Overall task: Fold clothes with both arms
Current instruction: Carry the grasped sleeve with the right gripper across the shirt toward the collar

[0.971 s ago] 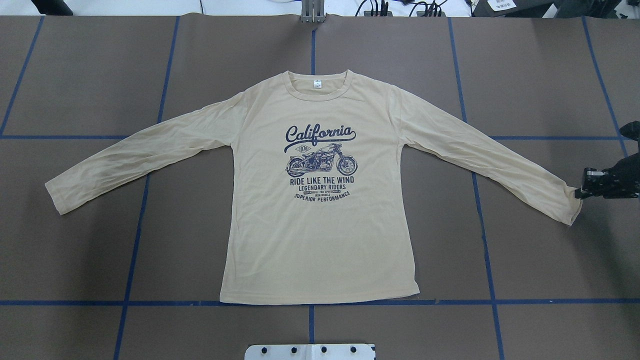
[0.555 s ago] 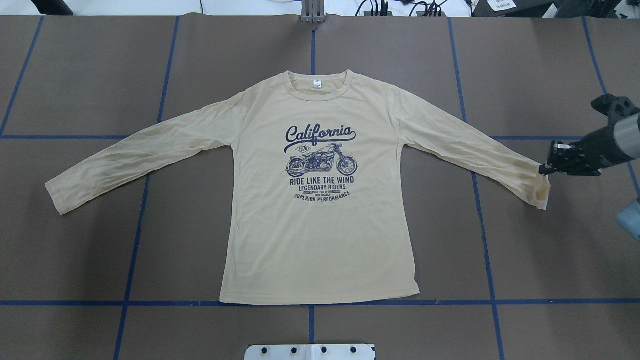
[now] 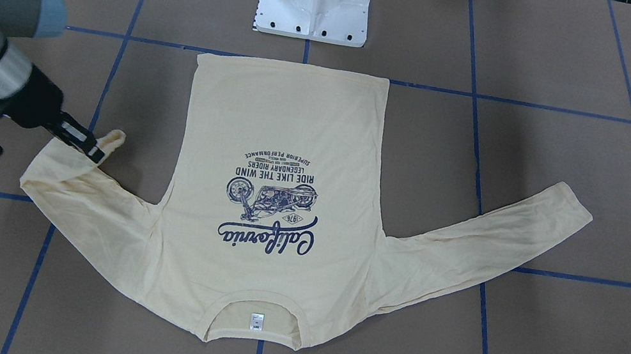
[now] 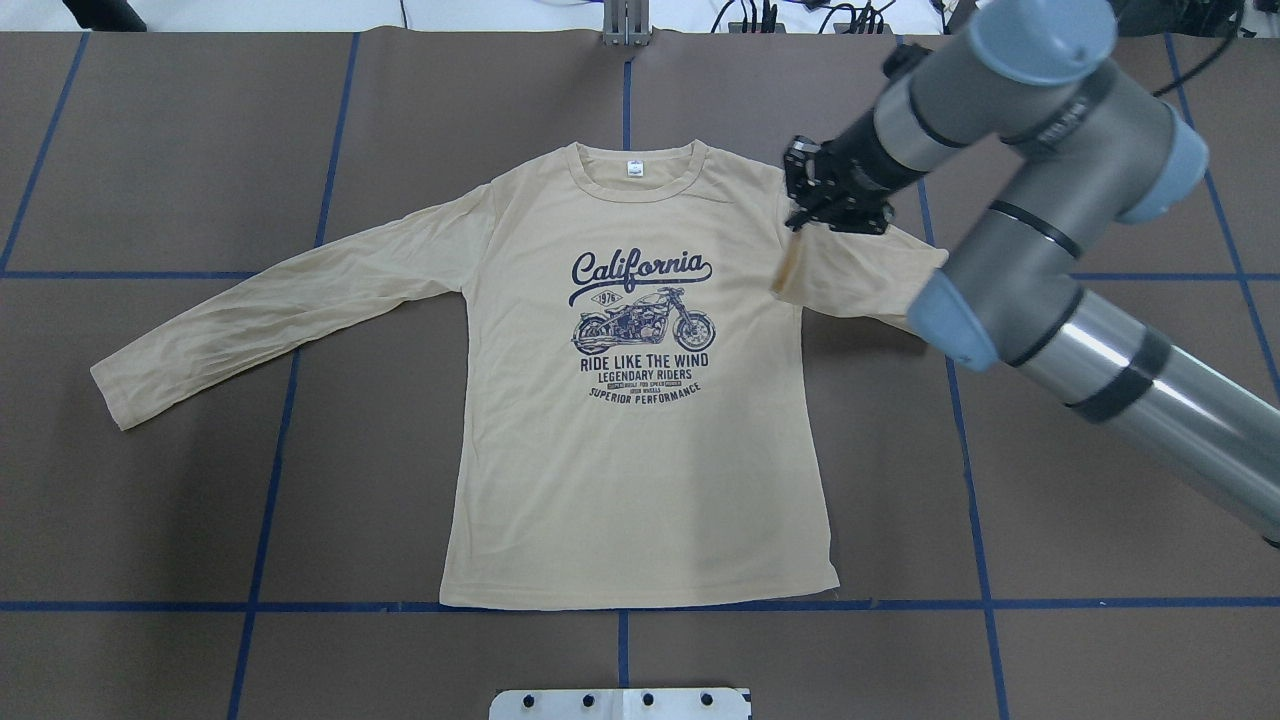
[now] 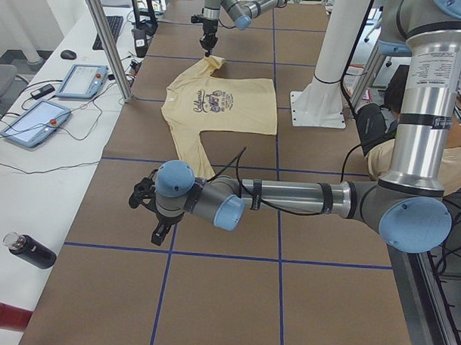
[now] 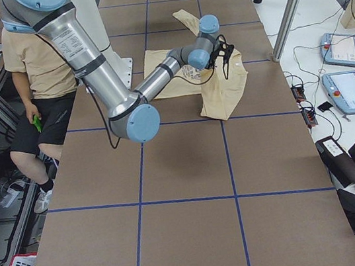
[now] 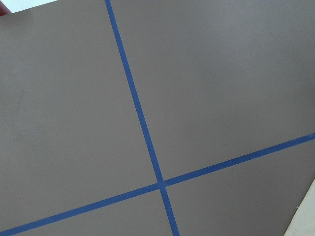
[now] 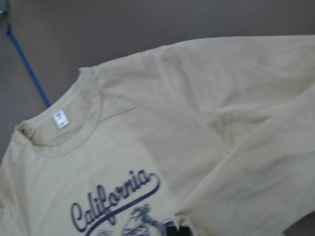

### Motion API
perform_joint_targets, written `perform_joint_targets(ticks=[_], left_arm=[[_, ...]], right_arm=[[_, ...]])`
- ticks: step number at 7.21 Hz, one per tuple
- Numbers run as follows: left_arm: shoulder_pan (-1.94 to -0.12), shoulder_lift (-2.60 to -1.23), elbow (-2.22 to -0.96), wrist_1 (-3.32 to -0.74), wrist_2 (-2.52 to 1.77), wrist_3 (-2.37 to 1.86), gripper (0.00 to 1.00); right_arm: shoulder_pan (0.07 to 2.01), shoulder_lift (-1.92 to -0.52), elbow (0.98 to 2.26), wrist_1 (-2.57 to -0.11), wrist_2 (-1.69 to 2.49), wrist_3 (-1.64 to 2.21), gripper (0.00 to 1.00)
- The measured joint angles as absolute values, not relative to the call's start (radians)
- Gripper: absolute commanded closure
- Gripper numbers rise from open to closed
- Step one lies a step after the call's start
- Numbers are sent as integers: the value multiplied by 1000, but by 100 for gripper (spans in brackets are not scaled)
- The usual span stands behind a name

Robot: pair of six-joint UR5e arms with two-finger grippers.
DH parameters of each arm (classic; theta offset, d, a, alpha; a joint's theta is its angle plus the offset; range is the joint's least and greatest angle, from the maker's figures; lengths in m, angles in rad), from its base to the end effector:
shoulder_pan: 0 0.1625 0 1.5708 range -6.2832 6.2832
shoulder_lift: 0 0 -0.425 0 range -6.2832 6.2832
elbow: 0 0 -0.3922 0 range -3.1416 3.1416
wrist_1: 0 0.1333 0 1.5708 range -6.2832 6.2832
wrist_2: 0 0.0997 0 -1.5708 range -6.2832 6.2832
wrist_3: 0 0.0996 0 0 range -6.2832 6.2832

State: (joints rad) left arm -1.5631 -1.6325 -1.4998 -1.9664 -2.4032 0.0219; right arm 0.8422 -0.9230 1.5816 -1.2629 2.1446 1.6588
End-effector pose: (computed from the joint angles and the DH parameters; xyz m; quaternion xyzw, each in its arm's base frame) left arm -0.0555 -0.5364 0.6149 0.1784 0.3955 0.0909 0.8964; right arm -0.4017 -0.5691 0.2269 -0.0689 -0.5066 0.2634 0.8181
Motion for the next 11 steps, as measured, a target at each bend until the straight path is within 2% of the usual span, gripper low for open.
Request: perform_joint_targets(ticks=[1, 3, 5, 8, 9, 11], left_arm=[[-1563, -1632, -1499, -1971, -2414, 22, 0], [-1563, -1631, -1499, -1977, -2422, 22, 0], [-1563, -1631, -1499, -1980, -2424, 21, 0], [-1562, -1631, -1500, -1998, -2424, 20, 0], [-1562, -1631, -1500, -1999, -2424, 21, 0], [-1543, -1632, -1499, -2000, -2424, 20, 0]], right_arm=[[803, -770, 1519, -1336, 2076, 1684, 100], [753, -515, 1302, -1356, 1986, 1706, 100], [681, -399, 1150, -1314, 1896, 1709, 100], [604, -334, 981, -1157, 1814, 1708, 100], [591, -296, 922, -1129, 1802, 1708, 1], [581, -254, 842, -1086, 1790, 1711, 1]])
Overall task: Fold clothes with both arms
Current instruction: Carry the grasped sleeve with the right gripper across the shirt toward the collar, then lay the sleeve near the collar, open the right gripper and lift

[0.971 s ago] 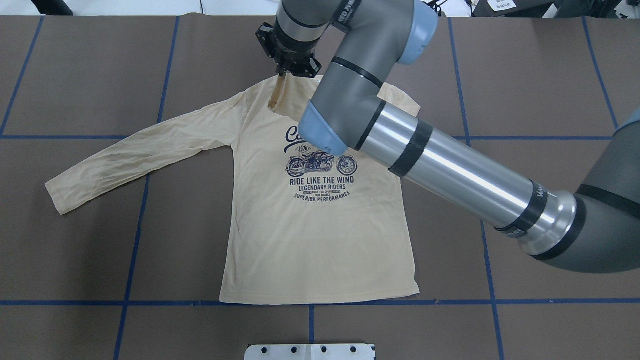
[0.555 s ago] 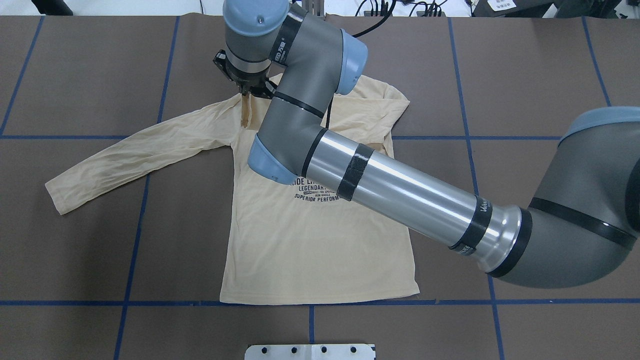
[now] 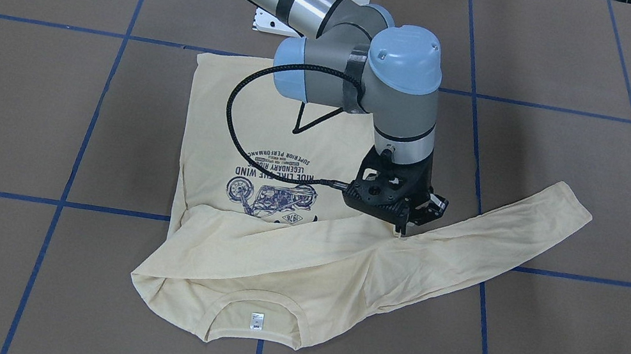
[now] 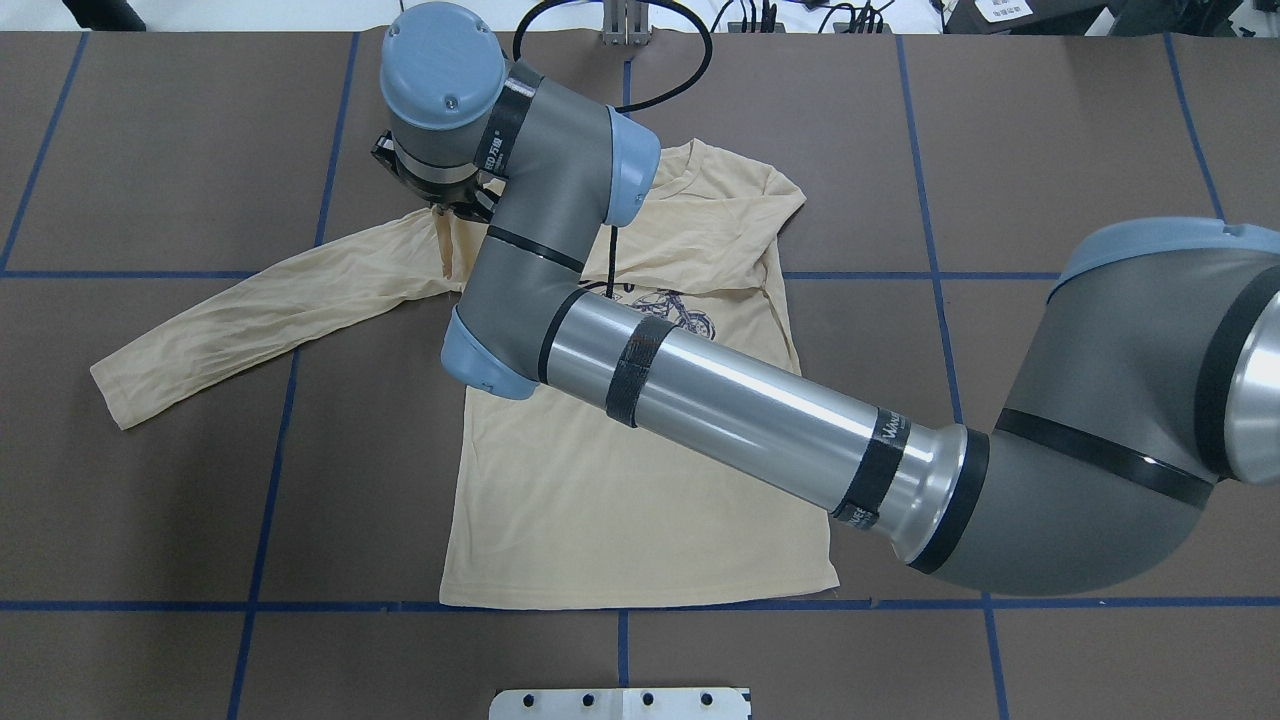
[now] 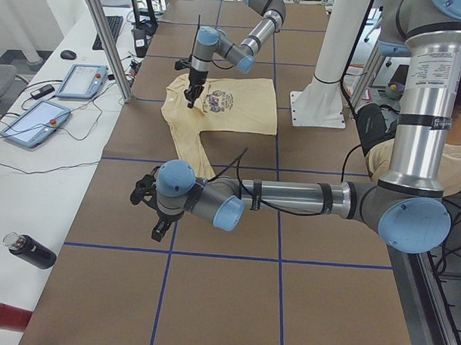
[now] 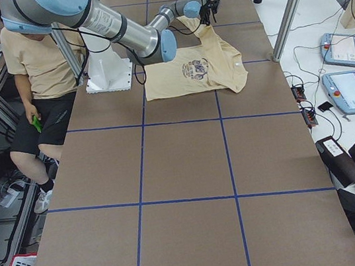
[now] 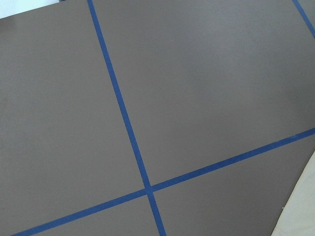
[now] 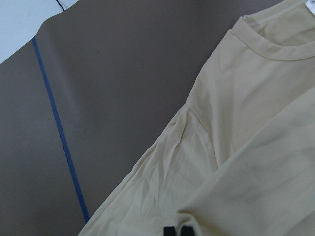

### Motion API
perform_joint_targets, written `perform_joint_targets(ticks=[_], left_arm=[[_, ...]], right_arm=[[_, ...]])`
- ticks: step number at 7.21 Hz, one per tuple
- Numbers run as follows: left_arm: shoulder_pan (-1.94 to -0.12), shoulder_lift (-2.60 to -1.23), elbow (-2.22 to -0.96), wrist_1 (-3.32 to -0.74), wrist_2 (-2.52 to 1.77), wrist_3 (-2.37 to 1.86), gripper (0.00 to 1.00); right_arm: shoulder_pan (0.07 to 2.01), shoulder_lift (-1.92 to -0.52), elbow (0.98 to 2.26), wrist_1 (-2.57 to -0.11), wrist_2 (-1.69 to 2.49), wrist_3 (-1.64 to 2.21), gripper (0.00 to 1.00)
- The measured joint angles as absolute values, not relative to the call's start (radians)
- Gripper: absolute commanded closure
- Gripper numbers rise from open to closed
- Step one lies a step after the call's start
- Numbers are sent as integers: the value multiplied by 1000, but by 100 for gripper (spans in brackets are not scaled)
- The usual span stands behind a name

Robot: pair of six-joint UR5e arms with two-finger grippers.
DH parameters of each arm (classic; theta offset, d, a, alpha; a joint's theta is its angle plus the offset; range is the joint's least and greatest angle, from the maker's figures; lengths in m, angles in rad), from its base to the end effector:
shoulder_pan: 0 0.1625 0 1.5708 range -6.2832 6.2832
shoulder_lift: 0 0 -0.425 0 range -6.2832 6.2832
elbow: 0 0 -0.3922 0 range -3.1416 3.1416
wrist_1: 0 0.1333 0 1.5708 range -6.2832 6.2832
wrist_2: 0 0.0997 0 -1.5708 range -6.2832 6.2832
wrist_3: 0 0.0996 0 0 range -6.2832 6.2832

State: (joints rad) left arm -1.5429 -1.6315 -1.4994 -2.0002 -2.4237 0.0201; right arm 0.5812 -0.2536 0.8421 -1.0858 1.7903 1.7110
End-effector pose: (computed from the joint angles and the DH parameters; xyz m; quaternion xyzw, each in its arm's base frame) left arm -0.0433 -0.5371 0.6102 0.1876 0.4053 0.1073 0.8882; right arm -0.6664 -0.5713 0.0102 0.0193 -0.5165 0.2491 0.8190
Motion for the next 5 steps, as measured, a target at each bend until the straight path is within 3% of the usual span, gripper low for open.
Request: perform_joint_targets(ticks=[3, 5], left_arm=[[-1490, -1632, -1503, -2010, -2432, -74, 0], [-1393, -1578, -1520, -2160, -2428, -318, 0]], right_arm=[[588, -245, 821, -1065, 1787, 1736, 1], [631, -311, 917, -1072, 1865, 1768, 1]])
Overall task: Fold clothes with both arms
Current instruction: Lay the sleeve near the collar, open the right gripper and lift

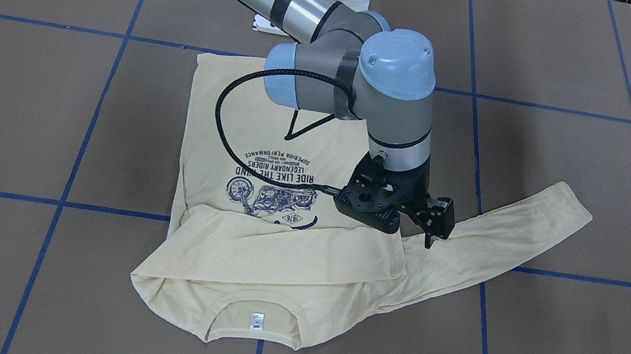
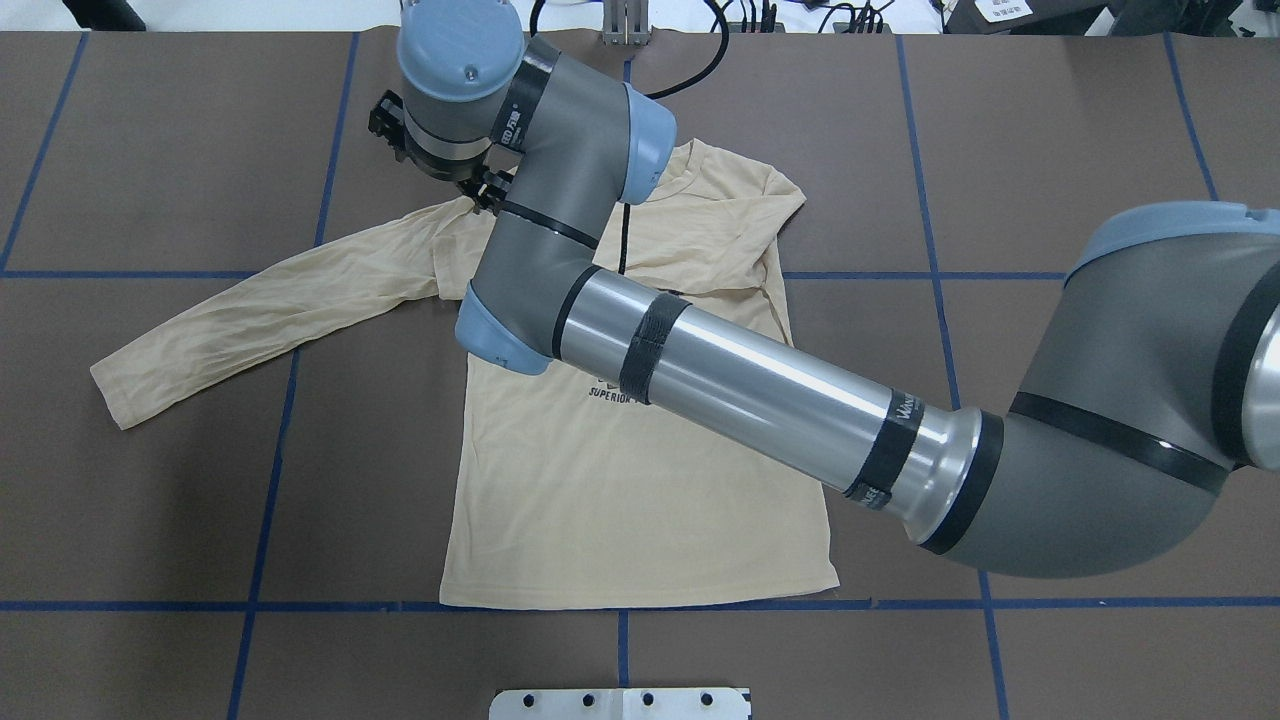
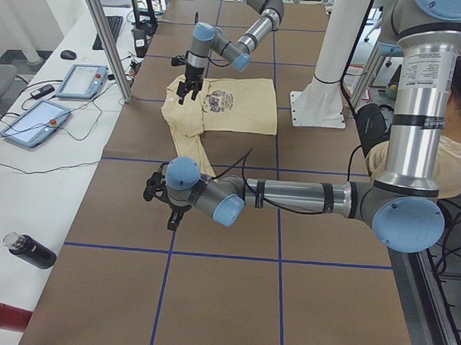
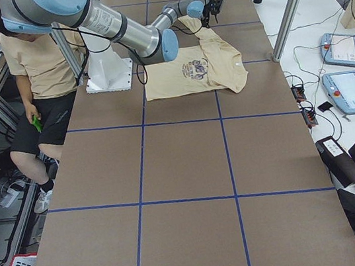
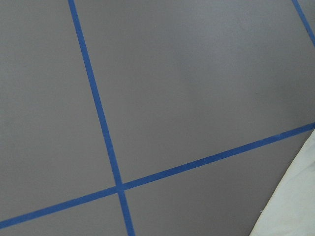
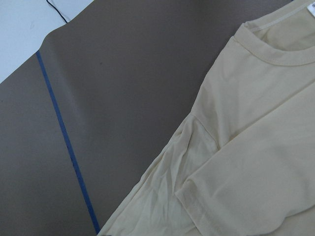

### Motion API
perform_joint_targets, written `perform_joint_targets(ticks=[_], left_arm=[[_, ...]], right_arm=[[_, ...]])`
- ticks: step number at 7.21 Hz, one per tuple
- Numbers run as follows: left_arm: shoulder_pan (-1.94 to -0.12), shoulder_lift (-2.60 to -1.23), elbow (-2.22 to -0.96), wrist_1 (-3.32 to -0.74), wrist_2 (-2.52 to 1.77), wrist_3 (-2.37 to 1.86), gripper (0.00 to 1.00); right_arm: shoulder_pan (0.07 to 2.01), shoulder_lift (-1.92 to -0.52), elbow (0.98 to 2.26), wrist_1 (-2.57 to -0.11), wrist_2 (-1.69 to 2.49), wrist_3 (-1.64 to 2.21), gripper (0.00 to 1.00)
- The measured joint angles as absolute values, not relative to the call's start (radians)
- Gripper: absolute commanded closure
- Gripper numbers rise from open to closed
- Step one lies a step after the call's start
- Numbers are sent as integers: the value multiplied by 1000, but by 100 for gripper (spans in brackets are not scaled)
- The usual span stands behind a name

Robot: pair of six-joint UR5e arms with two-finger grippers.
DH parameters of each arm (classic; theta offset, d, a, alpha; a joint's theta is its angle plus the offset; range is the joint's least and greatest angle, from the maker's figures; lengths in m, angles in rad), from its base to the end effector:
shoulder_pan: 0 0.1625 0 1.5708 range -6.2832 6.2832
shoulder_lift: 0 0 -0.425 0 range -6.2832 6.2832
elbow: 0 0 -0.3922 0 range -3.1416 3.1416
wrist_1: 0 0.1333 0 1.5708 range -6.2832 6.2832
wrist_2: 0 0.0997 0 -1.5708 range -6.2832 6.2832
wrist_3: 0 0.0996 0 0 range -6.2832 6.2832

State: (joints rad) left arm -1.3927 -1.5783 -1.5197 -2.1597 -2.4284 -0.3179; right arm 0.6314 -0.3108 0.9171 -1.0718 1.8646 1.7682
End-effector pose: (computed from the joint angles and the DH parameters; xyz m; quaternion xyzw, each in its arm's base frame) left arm 0.0340 -0.5162 0.6086 0.1391 0.4483 0.0505 0.8816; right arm -0.6300 -0.5901 0.0227 -0.0099 -0.5339 0.2687 0.8016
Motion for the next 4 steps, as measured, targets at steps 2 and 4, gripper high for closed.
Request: perform_joint_targets(ticks=[2, 4], left_arm=[[-1226, -1518, -1519, -2385, -2349, -582, 5], [-1090, -1509, -1499, -2450, -2266, -695, 17]], right_arm=[[710, -522, 1137, -1078, 2008, 1764, 1], [755, -702, 1292, -1077, 2065, 1742, 1]])
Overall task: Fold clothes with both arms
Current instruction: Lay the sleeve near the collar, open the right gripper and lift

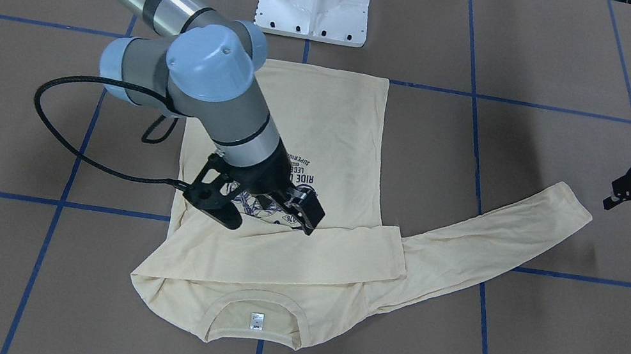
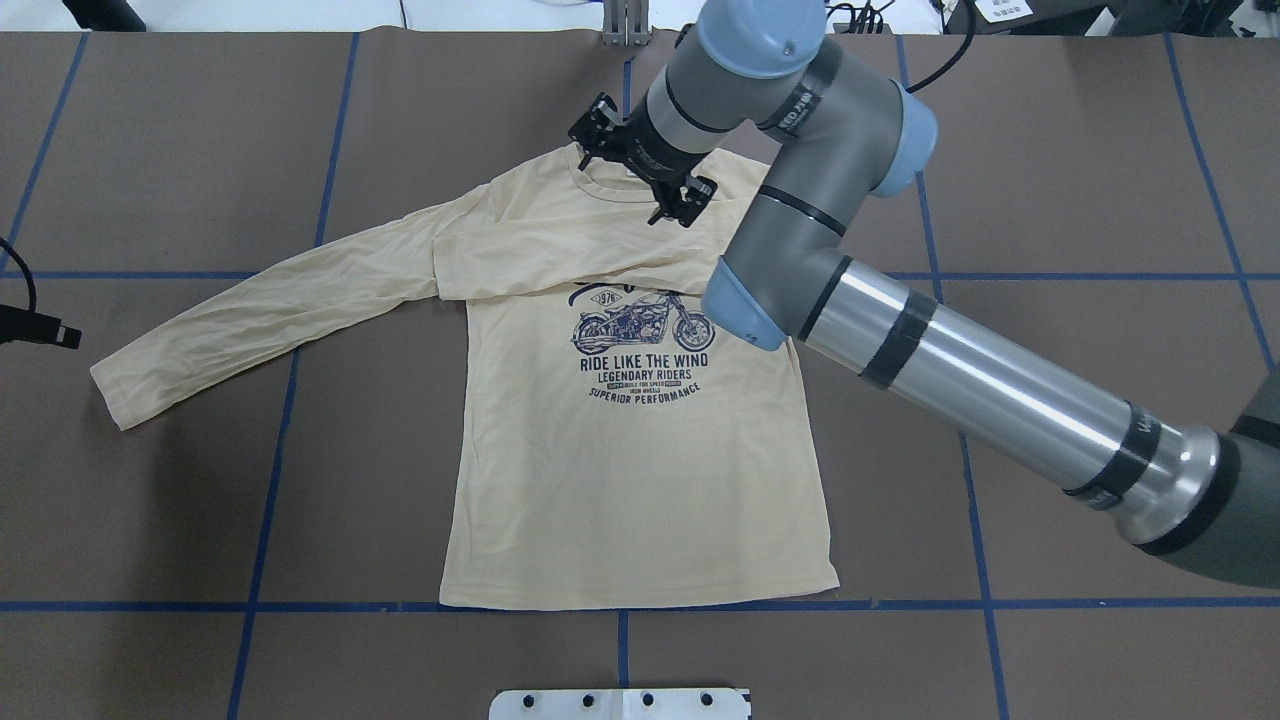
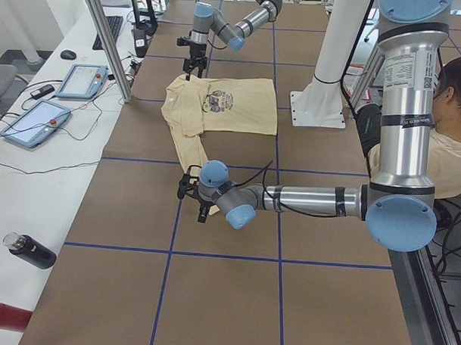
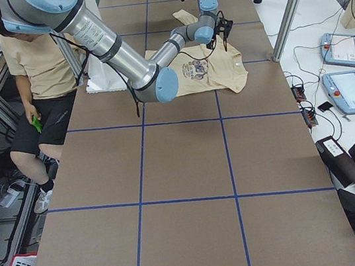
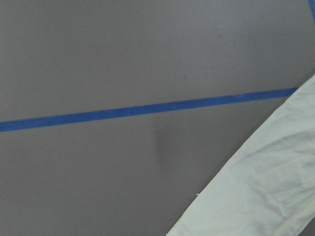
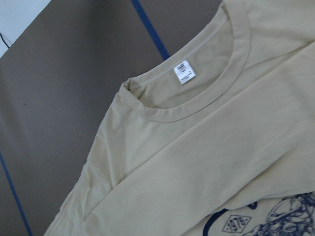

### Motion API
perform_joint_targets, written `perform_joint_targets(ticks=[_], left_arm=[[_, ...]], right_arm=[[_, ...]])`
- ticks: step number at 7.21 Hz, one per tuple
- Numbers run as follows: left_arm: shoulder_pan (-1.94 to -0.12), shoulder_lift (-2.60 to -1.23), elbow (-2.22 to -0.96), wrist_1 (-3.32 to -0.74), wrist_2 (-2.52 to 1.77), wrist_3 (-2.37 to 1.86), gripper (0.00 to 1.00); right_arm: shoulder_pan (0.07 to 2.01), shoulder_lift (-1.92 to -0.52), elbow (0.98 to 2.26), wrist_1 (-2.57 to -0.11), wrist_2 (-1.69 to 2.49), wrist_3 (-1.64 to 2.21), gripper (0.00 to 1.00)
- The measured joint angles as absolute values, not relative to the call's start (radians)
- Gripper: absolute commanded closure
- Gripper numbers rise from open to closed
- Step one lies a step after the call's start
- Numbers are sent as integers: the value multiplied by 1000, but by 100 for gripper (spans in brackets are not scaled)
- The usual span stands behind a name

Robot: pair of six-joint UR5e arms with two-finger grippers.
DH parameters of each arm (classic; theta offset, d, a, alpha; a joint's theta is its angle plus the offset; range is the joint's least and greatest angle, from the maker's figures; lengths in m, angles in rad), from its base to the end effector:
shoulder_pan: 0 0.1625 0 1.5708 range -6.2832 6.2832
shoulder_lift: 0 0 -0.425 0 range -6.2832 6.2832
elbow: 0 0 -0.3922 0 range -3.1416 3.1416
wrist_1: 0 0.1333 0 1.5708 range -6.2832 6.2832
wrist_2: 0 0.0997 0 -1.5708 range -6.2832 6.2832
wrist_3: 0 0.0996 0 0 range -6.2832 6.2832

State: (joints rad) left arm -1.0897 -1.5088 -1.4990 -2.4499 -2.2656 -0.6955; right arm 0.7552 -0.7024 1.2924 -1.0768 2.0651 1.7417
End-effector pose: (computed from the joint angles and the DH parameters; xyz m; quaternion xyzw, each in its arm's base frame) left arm 0.1640 -0.4644 0.6276 0.1088 0.4538 0.0295 0.8840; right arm -0.5049 -0.5935 0.1718 -0.0566 -0.5393 0.2581 0.7995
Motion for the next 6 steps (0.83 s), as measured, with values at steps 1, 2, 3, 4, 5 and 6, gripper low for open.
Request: perform_joint_targets(ticks=[1, 2, 3, 4, 5, 6], left_arm=[[-1055, -1515, -1484, -2456, -2254, -718, 25], [-1034, -1528, -1458, -2460, -2249, -726, 34], [-1026, -1543, -1436, -2460, -2248, -728, 42], [-1022, -1552, -1424, -2460, -2247, -731, 48], [-1022, -1555, -1420, -2459, -2247, -732, 49], [-1021, -1555, -1418, -2459, -2247, -733, 49]], right_arm=[[771, -779, 1362, -1076, 2078, 1729, 1], [784, -837, 1414, -1077, 2087, 1712, 1], [790, -867, 1439, -1077, 2091, 1702, 1], [792, -880, 1450, -1077, 2093, 1699, 1], [794, -884, 1454, -1077, 2094, 1697, 1], [794, -886, 1455, -1077, 2094, 1697, 1]])
